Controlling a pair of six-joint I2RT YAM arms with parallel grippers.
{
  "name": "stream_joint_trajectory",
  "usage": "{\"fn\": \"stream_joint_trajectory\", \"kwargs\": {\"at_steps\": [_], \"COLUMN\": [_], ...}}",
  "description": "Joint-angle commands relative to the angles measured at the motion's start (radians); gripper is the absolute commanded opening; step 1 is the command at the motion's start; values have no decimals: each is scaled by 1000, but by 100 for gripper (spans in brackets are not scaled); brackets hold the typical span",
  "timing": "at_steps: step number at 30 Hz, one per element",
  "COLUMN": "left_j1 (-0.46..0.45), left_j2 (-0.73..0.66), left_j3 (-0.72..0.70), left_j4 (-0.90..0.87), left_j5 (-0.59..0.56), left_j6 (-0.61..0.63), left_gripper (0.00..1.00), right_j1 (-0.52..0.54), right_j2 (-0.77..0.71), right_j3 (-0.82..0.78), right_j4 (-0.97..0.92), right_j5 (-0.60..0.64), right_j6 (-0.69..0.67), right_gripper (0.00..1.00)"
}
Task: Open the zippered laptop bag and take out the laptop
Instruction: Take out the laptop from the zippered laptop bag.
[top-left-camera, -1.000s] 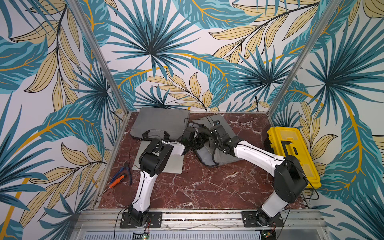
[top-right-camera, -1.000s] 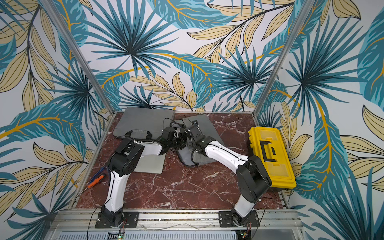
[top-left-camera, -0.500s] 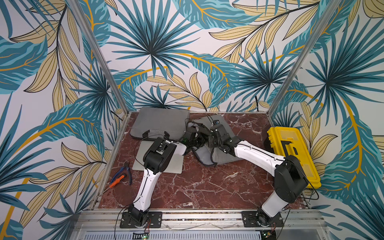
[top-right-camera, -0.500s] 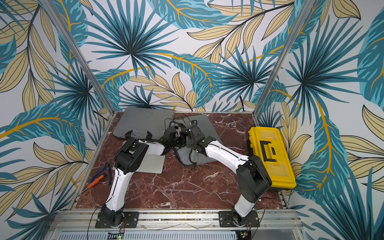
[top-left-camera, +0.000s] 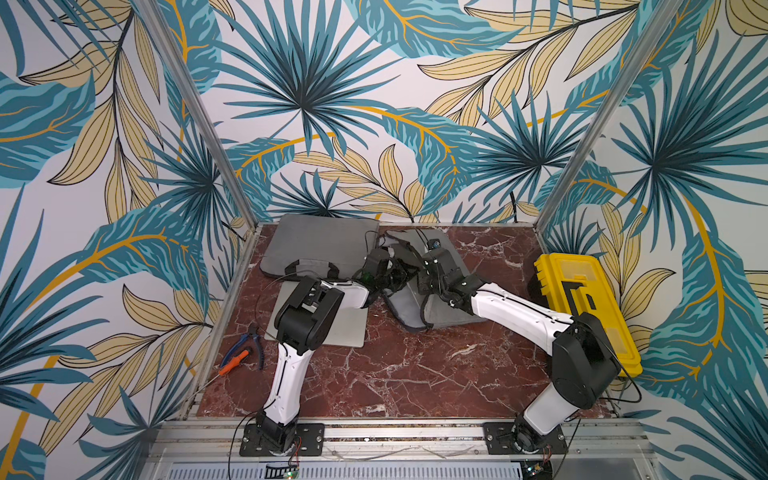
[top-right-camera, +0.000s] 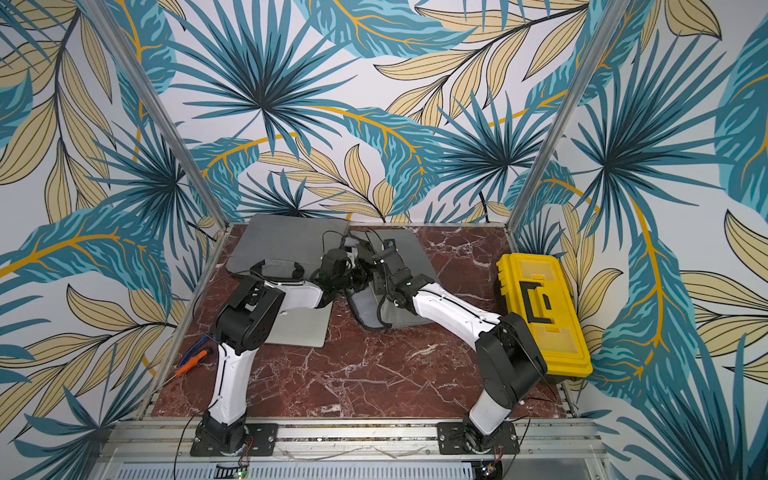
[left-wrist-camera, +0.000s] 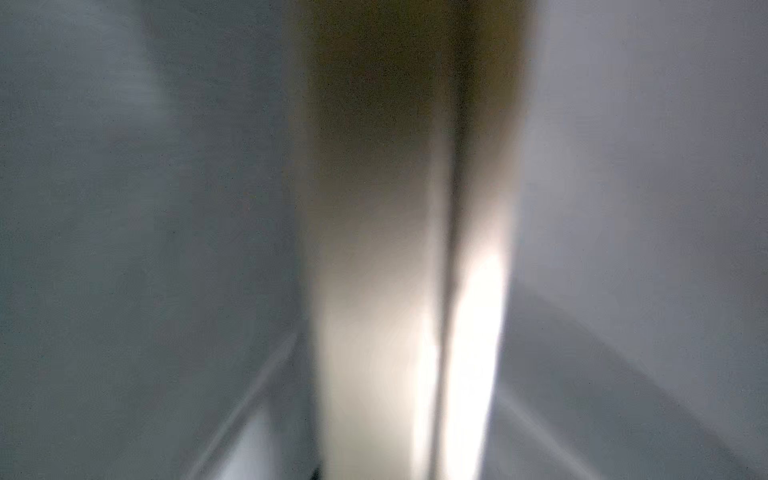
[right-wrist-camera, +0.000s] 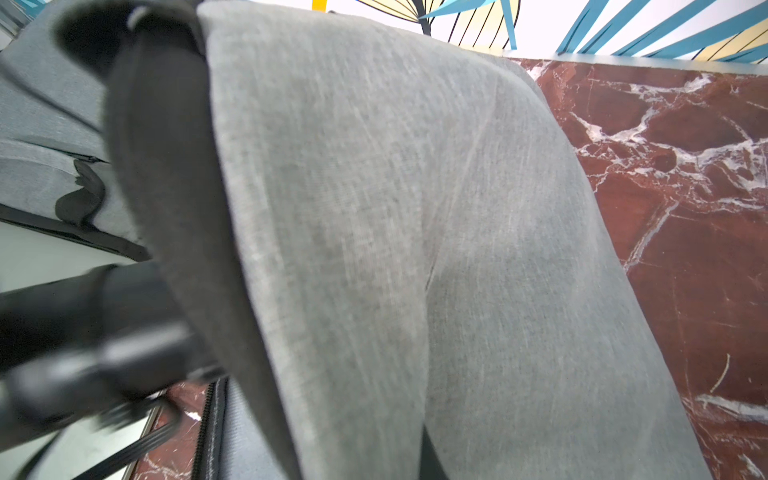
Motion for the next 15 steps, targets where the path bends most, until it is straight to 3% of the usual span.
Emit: {"fn": "stream_joint_trajectory", "kwargs": {"at_steps": [1,15], "left_j1": [33,97], "left_j2": [-133,-309], "left_j3": [-59,-232], "left_j4": [53,98], "left_j5": [9,110], "left_j6": [48,-18], "left_gripper": [0,0], "right_j1": [-31,-154], "right_j2": [-9,44], "right_j3": [-29,-4], "right_j4": [107,111], "right_j5": [-19,-231], "right_j6": [-63,-194], "right_gripper": [4,4]}}
